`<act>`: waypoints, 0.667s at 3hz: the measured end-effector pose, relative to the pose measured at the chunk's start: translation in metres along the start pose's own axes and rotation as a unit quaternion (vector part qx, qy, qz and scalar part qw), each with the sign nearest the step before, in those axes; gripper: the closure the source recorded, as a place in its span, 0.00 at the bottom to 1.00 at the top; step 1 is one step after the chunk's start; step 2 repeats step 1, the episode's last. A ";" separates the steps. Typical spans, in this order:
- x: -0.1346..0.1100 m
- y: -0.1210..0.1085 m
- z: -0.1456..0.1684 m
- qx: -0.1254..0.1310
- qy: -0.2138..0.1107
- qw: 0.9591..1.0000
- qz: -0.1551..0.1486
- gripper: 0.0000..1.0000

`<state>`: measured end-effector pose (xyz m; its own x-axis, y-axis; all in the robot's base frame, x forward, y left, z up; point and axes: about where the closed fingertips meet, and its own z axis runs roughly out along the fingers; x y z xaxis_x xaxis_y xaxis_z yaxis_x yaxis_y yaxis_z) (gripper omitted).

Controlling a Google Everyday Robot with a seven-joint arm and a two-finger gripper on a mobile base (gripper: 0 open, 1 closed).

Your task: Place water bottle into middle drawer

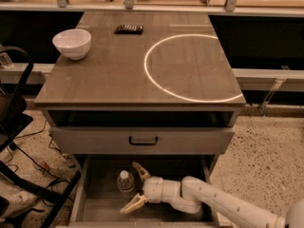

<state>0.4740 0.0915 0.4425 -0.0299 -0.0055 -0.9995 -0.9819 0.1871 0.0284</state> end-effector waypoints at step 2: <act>0.000 0.000 0.000 0.000 0.000 1.000 0.000 0.00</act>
Offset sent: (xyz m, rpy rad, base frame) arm 0.0000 0.0000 0.0000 0.0000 0.0000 0.0000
